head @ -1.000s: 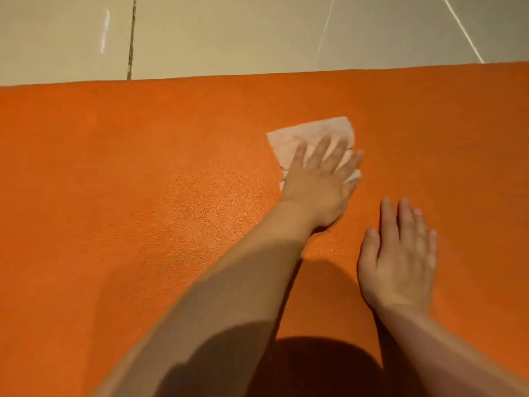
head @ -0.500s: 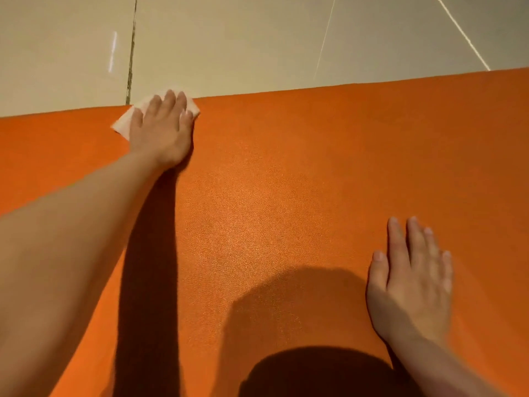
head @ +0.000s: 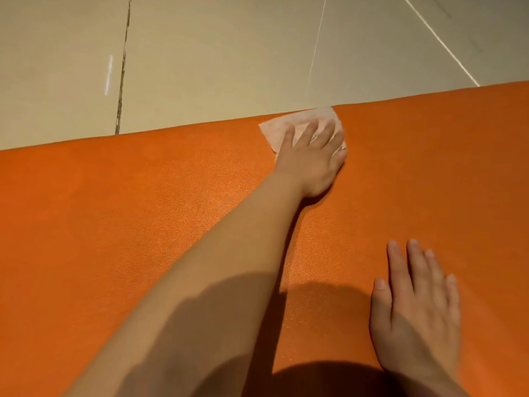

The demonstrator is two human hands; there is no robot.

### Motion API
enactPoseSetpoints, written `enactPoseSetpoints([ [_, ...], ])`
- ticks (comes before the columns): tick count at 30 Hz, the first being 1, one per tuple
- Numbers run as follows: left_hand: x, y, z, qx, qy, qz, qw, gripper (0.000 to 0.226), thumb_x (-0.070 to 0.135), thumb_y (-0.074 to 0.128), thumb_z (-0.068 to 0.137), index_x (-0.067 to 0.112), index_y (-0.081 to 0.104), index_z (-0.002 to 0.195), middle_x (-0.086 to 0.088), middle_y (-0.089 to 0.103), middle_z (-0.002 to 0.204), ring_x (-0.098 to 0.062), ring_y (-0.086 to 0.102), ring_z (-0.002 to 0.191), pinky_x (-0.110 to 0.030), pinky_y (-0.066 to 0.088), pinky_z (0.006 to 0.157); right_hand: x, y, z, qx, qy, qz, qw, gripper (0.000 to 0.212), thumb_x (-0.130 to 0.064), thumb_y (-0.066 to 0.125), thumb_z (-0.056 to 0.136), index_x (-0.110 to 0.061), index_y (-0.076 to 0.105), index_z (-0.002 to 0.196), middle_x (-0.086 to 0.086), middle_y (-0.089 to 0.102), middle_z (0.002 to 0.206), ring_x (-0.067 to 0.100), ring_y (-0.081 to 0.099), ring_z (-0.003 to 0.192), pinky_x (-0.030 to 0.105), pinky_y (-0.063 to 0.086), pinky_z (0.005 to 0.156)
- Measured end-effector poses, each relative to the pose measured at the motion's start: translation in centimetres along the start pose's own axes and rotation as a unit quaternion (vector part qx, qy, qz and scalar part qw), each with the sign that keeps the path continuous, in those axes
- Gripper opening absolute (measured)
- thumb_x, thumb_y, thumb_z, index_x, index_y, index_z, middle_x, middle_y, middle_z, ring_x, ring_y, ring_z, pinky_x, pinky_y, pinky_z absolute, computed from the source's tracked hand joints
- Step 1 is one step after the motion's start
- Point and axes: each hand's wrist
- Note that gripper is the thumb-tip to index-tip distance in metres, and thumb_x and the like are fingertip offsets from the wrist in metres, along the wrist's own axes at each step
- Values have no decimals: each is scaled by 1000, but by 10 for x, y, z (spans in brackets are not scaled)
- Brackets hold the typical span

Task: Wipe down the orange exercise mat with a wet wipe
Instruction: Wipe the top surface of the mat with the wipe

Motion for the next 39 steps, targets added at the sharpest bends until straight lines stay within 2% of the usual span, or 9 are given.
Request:
enactPoseSetpoints([
  [3, -34, -8, -13, -4, 10, 5, 1000, 53, 46, 11, 107, 33, 4, 157, 9, -3, 165, -14, -6, 152, -44, -10, 121, 0, -1, -2, -3, -3, 1, 1000, 60, -41, 26, 96, -16, 38, 150, 12, 35, 155, 28, 25, 144, 37, 4, 118],
  [10, -174, -32, -115, 47, -214, 2, 976, 53, 46, 10, 106, 33, 2, 157, 6, -4, 166, -17, -4, 152, -46, -5, 120, -4, -4, -1, -10, 3, 12, 1000, 61, -40, 26, 95, -13, 42, 148, 14, 37, 154, 32, 29, 143, 45, 12, 116],
  [15, -176, -30, -151, 50, -325, -24, 944, 55, 42, 12, 107, 26, 2, 158, 2, -6, 166, -23, -8, 152, -50, -5, 120, -4, -1, -3, -17, 14, 11, 1000, 62, -40, 26, 94, -14, 43, 147, 15, 37, 154, 33, 28, 144, 49, 12, 116],
  [18, -121, -21, -138, 9, -250, -29, 968, 55, 41, 11, 107, 27, -1, 158, 1, -12, 165, -24, -13, 151, -49, -8, 120, -4, -1, -3, -32, 24, 5, 999, 63, -42, 25, 93, -16, 43, 147, 13, 36, 155, 32, 26, 145, 47, 10, 117],
  [24, 56, 35, -159, -40, 14, -9, 999, 53, 39, 10, 107, 28, 1, 158, 2, -11, 166, -23, -18, 151, -51, -17, 118, -3, -7, -4, -64, 32, -5, 997, 64, -44, 24, 93, -18, 39, 149, 12, 32, 157, 29, 22, 147, 47, 10, 117],
  [27, 68, 46, -190, -36, 22, -55, 998, 65, 46, -6, 97, 31, 9, 158, 7, -2, 166, -16, -12, 152, -41, -21, 117, -2, -12, -7, -83, 21, 2, 996, 65, -45, 20, 95, -17, 34, 151, 12, 28, 159, 30, 19, 148, 51, 10, 117],
  [30, 31, 42, -223, 25, -65, -52, 996, 62, 46, -8, 99, 33, 12, 157, 8, 5, 165, -17, -3, 153, -34, -17, 116, -1, -18, -5, -131, 13, -20, 991, 69, -50, 9, 94, -20, 22, 156, 9, 16, 163, 26, 7, 151, 47, 2, 120],
  [35, -74, 26, -300, 3, -259, -6, 966, 59, 46, -5, 96, 32, -16, 152, 3, -13, 164, -18, -10, 152, -40, -5, 120, 10, -30, 6, -251, 1, -38, 967, 64, -51, 5, 100, -24, -4, 158, 3, -13, 164, 20, -15, 150, 43, -10, 121],
  [39, -104, 19, -366, 24, -399, -55, 915, 56, 41, 13, 106, 27, -1, 158, 0, -10, 166, -23, -8, 152, -47, 0, 121, 22, -49, -2, -296, -54, -51, 952, 70, -58, 5, 95, -27, -9, 156, 1, -19, 163, 18, -17, 150, 39, -11, 120],
])
Point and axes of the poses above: each hand's wrist, its own z-axis towards the middle knuckle, its own y-axis out of the palm, x = y × z
